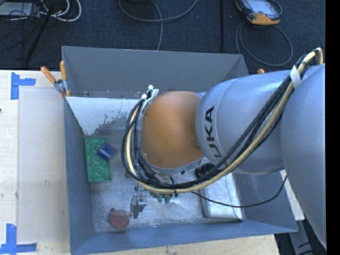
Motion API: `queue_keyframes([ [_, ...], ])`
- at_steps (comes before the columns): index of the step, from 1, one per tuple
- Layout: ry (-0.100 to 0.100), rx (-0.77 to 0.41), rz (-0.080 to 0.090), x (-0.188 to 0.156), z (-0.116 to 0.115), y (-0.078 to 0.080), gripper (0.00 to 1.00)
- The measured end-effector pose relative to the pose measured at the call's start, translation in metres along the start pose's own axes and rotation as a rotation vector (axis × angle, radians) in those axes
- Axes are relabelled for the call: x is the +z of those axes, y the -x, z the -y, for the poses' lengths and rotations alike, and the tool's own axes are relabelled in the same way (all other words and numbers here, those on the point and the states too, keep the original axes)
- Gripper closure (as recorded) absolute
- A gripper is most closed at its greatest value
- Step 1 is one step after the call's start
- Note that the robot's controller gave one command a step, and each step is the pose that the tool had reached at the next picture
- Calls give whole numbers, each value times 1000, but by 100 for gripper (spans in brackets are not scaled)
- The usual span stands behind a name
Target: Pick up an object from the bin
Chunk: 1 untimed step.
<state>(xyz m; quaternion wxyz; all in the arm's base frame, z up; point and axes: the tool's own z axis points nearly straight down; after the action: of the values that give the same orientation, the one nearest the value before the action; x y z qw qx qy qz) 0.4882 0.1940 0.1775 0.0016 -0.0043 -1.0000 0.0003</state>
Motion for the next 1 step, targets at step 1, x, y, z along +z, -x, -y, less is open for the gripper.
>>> queue_keyframes([
  [1,1,-116,8,96,-14,-10,0],
])
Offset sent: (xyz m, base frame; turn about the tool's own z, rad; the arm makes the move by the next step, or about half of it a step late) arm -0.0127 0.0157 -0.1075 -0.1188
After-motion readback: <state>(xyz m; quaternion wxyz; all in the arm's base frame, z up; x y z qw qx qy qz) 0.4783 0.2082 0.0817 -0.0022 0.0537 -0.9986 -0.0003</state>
